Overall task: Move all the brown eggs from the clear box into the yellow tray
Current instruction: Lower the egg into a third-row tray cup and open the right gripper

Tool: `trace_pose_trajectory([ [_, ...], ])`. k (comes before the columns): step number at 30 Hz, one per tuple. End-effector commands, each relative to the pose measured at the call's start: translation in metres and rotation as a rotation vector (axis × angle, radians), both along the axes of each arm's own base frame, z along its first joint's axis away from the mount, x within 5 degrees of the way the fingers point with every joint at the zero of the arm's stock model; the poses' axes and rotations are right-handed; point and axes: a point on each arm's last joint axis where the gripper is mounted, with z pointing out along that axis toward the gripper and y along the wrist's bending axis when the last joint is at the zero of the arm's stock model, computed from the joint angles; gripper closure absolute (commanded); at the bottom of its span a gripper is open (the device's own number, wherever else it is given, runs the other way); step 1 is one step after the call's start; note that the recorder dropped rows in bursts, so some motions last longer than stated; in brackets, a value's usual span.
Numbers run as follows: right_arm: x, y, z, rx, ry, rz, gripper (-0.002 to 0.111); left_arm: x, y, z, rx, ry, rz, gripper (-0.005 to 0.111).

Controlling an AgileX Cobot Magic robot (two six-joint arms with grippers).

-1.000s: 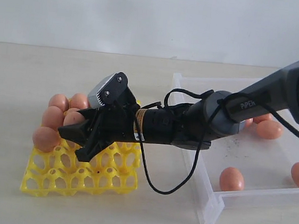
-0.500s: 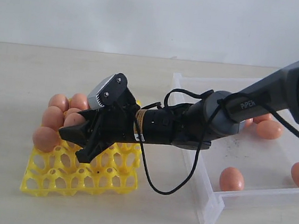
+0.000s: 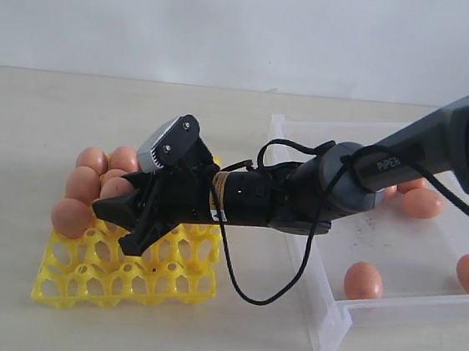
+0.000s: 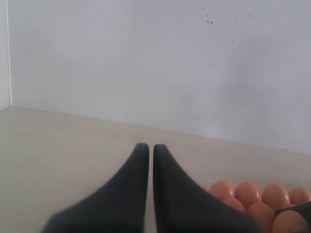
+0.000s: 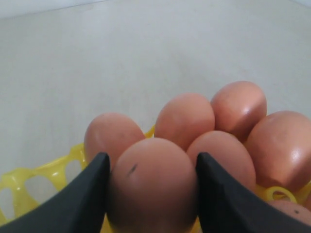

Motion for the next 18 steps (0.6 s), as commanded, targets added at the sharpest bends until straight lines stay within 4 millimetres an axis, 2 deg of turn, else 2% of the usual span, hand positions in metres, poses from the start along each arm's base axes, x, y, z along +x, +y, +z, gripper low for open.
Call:
trace_pose_trajectory([
  [1,0.0015,0.0000,0.0018,0.002,-0.017,0.004,0.102,0.0000,-0.0001,-0.0008,-0.017,-0.003,-0.002,0.103],
  [10,0.0031,-0.0007,0.0007,-0.009,-0.008,-0.018,0.060,0.0000,-0.0001,-0.0008,-0.017,-0.003,-0.002,0.103],
  [18,0.0032,-0.0007,0.0007,-0.008,-0.007,-0.019,0.057,0.0000,-0.0001,-0.0008,-0.017,-0.003,-0.002,0.103],
])
